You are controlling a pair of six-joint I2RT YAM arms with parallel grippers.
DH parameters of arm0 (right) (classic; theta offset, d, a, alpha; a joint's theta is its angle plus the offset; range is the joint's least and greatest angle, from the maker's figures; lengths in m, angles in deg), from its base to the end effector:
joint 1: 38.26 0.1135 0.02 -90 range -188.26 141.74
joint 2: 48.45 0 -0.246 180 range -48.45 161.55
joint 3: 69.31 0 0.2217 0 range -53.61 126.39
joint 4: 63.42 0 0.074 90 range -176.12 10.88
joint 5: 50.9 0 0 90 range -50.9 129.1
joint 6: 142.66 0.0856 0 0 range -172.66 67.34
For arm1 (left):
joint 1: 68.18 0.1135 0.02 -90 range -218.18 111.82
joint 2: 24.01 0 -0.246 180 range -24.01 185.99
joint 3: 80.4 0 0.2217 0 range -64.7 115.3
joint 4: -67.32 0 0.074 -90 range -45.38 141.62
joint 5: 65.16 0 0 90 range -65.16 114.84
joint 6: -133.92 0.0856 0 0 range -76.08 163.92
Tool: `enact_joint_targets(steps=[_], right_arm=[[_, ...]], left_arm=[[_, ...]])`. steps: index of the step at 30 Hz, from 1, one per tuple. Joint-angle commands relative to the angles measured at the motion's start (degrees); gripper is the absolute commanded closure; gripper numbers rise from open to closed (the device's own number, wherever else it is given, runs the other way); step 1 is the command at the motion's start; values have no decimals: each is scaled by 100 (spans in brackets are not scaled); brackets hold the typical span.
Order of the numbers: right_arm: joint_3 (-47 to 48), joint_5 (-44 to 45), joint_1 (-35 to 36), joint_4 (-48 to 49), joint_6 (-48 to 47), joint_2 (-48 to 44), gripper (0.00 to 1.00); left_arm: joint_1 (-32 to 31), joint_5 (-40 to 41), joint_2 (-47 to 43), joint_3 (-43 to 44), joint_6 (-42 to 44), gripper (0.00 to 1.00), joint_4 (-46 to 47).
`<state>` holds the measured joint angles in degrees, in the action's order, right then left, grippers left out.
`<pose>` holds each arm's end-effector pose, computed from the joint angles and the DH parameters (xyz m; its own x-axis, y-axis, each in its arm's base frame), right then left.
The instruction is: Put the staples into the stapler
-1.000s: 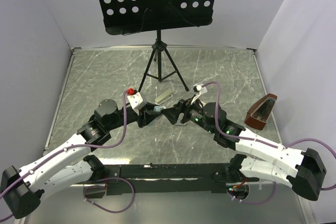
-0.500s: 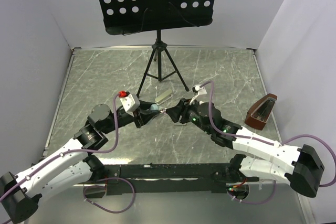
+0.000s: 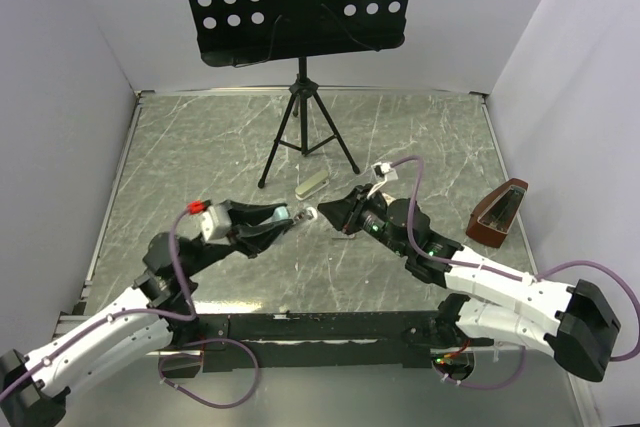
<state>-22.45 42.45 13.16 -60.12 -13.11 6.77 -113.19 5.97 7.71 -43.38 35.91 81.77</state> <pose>0.1647 0.1985 0.2693 -0.5162 0.3722 -0.7713 -0.5387 0.5590 0.6303 0.1058 -0.1450 0.3157 0.1133 -0.2999 -0.9472 0.9091 0.4160 -0.0229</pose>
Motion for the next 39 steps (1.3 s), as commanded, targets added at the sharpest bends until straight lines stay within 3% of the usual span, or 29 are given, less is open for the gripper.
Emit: enact_joint_targets(steps=[1,4,8,11,17,20,25,29,39], right_arm=[[-101,-106,-97,367,193,-3,74],[-92,-309,-97,534,229,234,74],[-5,-555,-97,412,-43,270,70],[110,-634,-106,218,-701,-98,57],[610,-2161,-211,-818,-3492,-1073,10],[663,-2787,-264,-1152,-4250,-1416,1],[1225,-3901,-290,-1724,-4859,-1199,1],[1603,-4237,-299,-2013,-5176,-751,2],[1920,-5063,-404,-1673,-5089,-187,12]], left_arm=[[-16,401,-465,-365,-525,99,2000],[-25,507,-483,-471,-561,99,2459],[-25,446,-308,46,-175,99,1471],[-25,183,-264,196,-43,99,1013],[-16,-336,-193,548,291,99,36],[-16,-600,-149,750,432,99,-246],[-25,-1065,9,1040,493,99,-484],[-25,-1504,184,1216,423,99,-510],[-25,-1909,361,1401,309,99,-466]])
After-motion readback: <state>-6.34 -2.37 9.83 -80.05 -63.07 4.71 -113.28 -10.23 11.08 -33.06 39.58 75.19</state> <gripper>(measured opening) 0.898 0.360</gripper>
